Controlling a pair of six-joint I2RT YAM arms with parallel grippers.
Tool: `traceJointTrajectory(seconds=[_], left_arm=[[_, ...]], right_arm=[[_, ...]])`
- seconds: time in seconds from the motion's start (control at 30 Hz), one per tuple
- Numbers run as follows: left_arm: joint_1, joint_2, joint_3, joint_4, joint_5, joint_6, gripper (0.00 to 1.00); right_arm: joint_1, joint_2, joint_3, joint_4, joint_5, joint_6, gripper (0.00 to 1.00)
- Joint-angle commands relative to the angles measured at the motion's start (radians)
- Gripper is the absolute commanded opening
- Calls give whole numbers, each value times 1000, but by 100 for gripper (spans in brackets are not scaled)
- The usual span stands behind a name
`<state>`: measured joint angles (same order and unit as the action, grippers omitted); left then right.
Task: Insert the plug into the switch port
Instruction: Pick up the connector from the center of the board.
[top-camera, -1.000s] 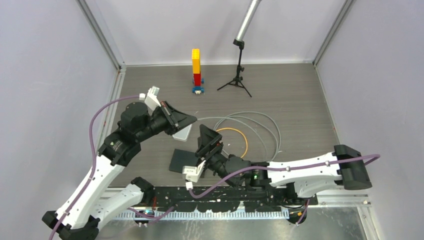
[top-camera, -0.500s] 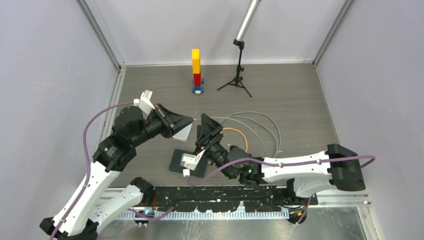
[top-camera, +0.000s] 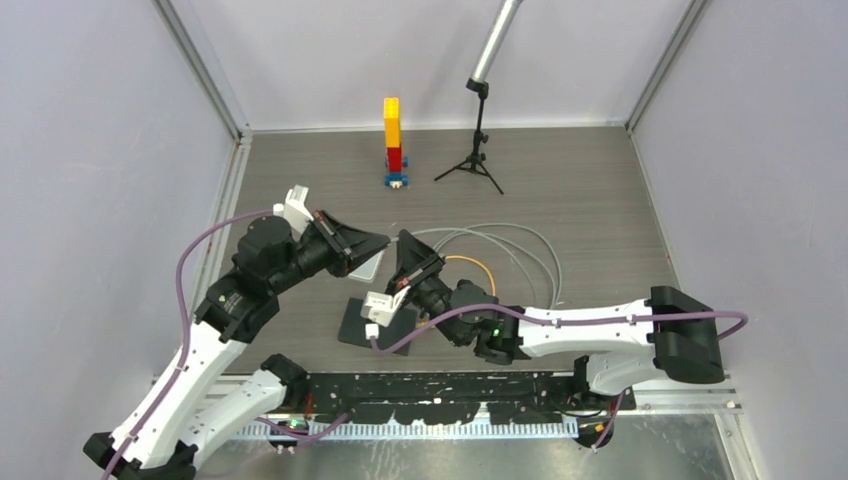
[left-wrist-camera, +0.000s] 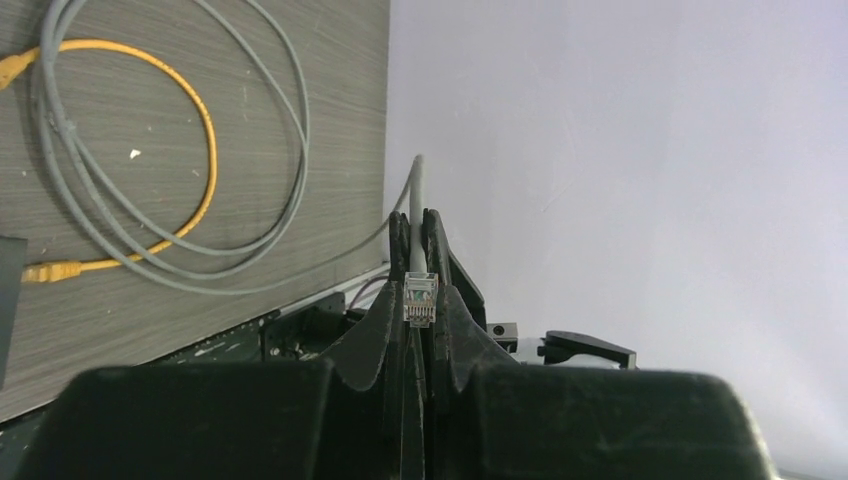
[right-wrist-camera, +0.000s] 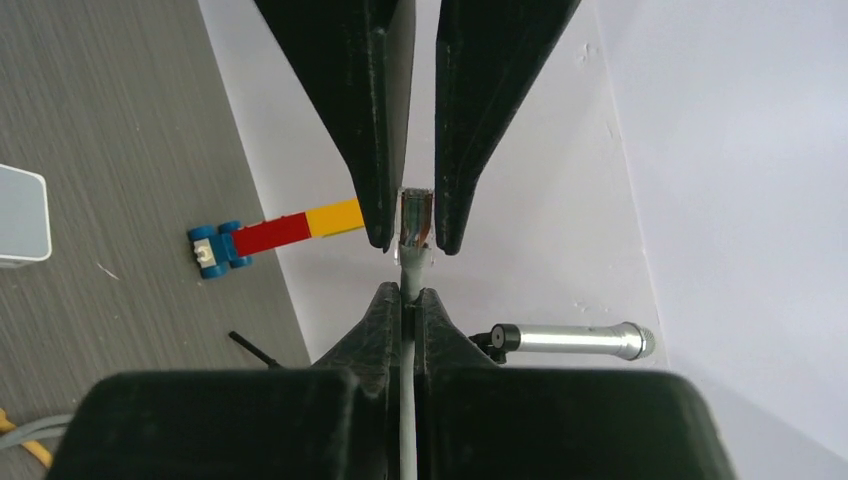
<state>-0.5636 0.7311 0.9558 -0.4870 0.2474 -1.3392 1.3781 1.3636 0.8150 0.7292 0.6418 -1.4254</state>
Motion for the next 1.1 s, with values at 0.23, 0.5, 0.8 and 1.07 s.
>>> traceJointTrajectory(seconds=[0.23, 0.5, 0.8, 1.07], left_arm=[[-4, -59, -24, 137, 11, 66, 89], [-3, -132, 63, 117, -99, 417, 100], [-4, -244, -80, 458, 140, 839, 98], [-4, -189, -82, 539, 551, 1091, 82]], right_arm=[[-9, -218, 100, -344, -93, 288, 0], [-79, -406, 269, -872, -311, 647, 0], [-163, -382, 502, -1233, -522, 934, 1], [-189, -311, 655, -1379, -699, 1057, 1]])
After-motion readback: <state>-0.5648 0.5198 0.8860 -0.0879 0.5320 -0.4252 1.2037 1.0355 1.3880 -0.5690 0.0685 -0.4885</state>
